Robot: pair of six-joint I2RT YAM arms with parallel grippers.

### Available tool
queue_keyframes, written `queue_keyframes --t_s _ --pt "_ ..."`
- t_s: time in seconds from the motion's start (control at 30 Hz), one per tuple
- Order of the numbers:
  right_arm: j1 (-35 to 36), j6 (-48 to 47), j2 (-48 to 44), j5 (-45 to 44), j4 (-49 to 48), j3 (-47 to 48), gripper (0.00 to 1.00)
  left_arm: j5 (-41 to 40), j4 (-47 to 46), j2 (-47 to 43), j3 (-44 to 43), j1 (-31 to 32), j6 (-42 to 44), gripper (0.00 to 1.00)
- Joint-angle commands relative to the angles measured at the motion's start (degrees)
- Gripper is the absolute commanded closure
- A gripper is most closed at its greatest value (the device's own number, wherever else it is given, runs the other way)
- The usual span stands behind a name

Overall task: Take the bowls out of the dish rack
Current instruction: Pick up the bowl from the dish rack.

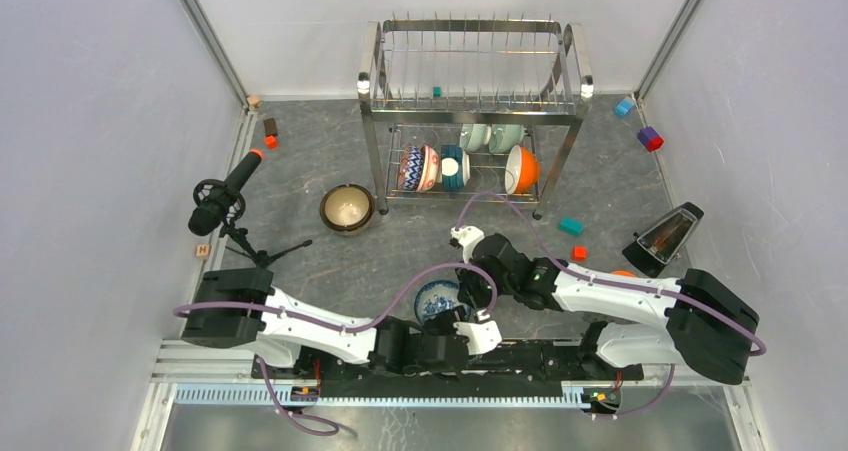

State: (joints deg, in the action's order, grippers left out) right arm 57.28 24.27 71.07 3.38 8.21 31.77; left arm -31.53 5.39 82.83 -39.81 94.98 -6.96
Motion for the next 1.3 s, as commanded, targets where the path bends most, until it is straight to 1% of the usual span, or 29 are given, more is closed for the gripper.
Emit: queue_keyframes --t_s 0.0,0.1,0.17,0.2,0.23,0.3,0.4,0.53,0.67,0.77,0.8,0.97,1.03,1.13,1.27 --pt "0.2 0.7 -0.3 -1.4 -1.6 1.4 0.76 -2.1 -1.5 -2.8 -0.4 0.8 -3.2 0.35" --pt "0.3 0.7 -1.1 -2.2 -0.9 1.9 0.84 -2.5 0.4 -5.3 -0.8 1.0 -5.0 0.26" --pt "0.2 0.3 -1.7 -2.4 -0.1 2.4 0.90 -2.5 1.3 -7.4 -0.8 1.0 -6.3 0.16" --pt "0.2 0.1 -1.9 -2.5 0.4 2.7 0.93 -2.6 1.3 -8.8 -0.6 1.0 -6.8 0.07" --pt "0.2 -0.2 -2.2 -2.7 1.0 2.9 0.95 -2.9 1.2 -9.9 -0.3 1.0 -7.5 0.01" --pt "0.2 -0.7 -3.2 -3.0 2.1 3.1 1.00 -3.6 1.0 -12.5 0.4 1.0 -8.5 0.00" --pt "0.2 -1.2 -5.1 -5.2 3.9 2.9 1.00 -5.6 0.8 -15.6 1.2 1.0 -10.2 0.00" --pt "0.2 -2.5 -8.5 -8.2 8.1 2.6 1.00 -11.6 1.3 -18.8 2.2 0.9 -13.8 0.00" --pt "0.1 -2.4 -14.7 -11.9 11.6 0.1 1.00 -18.6 1.3 -20.6 3.8 0.7 -20.5 0.00" --pt "0.1 -1.1 -18.2 -12.3 12.7 -2.2 1.00 -20.9 0.0 -21.3 5.4 -0.6 -27.2 0.00" --pt "0.1 -0.4 -19.5 -12.3 12.6 -3.1 1.00 -20.5 -0.4 -21.3 5.9 -1.4 -30.3 0.00" --pt "0.0 2.8 -23.6 -12.6 10.9 -6.7 1.00 -12.4 -1.9 -20.2 7.8 -8.3 -43.4 0.01" --pt "0.1 4.1 -24.5 -12.3 9.7 -7.6 1.00 -9.3 -2.7 -19.1 8.0 -10.8 -47.2 0.06" --pt "0.1 5.6 -25.2 -12.5 8.5 -8.4 1.00 -6.9 -2.8 -16.7 6.9 -12.3 -50.6 0.15" --pt "0.1 7.8 -26.4 -12.7 6.8 -9.3 1.00 -5.9 2.8 -11.2 2.7 -13.3 -54.1 0.23"
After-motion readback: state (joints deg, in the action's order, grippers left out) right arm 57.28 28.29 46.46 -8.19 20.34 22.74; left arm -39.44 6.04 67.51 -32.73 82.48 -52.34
